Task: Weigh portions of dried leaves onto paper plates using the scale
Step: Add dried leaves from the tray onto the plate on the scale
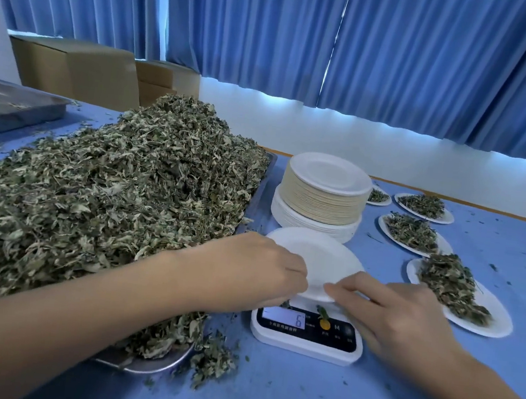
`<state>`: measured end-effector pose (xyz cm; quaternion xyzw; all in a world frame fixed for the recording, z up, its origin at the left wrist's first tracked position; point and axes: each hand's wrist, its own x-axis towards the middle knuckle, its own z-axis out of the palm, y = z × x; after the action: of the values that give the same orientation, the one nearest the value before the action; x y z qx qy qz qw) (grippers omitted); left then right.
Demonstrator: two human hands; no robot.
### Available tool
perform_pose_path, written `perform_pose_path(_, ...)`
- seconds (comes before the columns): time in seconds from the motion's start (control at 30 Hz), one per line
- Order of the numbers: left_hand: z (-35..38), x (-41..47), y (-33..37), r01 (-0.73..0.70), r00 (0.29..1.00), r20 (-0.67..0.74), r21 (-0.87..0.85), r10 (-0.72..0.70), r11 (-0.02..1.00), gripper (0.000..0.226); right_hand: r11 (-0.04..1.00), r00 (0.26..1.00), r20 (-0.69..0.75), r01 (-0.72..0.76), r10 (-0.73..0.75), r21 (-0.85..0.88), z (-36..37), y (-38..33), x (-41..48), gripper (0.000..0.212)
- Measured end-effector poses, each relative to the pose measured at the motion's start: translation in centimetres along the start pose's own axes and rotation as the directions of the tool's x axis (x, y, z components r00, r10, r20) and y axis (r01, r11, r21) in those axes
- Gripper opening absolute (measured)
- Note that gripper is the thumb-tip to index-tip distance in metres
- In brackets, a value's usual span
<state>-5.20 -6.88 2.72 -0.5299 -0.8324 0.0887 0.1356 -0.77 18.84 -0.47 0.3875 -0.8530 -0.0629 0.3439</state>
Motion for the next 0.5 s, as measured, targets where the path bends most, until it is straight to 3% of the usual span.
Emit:
perform_pose_path(0.03, 0.0, 0.2, -0.3, 0.023, 0.999, 0.031, -0.036, -0.022, 0.999, 0.032, 1.000, 1.000, 0.010, 0.002, -0.003, 0.028, 0.0, 0.0, 0.0, 0.017)
perform_pose_path(0.13, -0.4, 0.3, -1.5, 0.144, 0.990, 0.044, -0.356, -0.137, 0.923, 0.026, 0.991, 0.996, 0.005, -0.094, 0.094, 0.093, -0.1, 0.2, 0.2, 0.038)
perform_pose_path(0.23, -1.0, -0.2, -3.0, 0.274, 0.951, 0.020, -0.510, -0.307, 0.816, 0.024, 0.913, 0.920, -0.089, -0.359, 0.381, 0.194, 0.1, 0.6, -0.2, 0.048)
perform_pose_path(0.37, -1.8, -1.4, -6.2, 0.530, 0.837, 0.097, -0.386, -0.538, 0.755, 0.028, 0.637, 0.672, -0.014, -0.694, 0.740, 0.336, 1.4, 2.5, -0.6, 0.040)
perform_pose_path(0.43, -1.3, -1.8, -7.0, 0.640, 0.765, 0.293, -0.245, -0.574, 0.728, 0.034, 0.481, 0.540, 0.056, -0.787, 0.839, 0.386, 2.2, 3.5, -1.2, 0.034)
perform_pose_path(0.5, -0.6, -2.0, -7.1, 0.673, 0.680, 0.496, -0.128, -0.540, 0.729, 0.040, 0.387, 0.464, 0.103, -0.825, 0.880, 0.411, 2.9, 4.2, -2.0, 0.037)
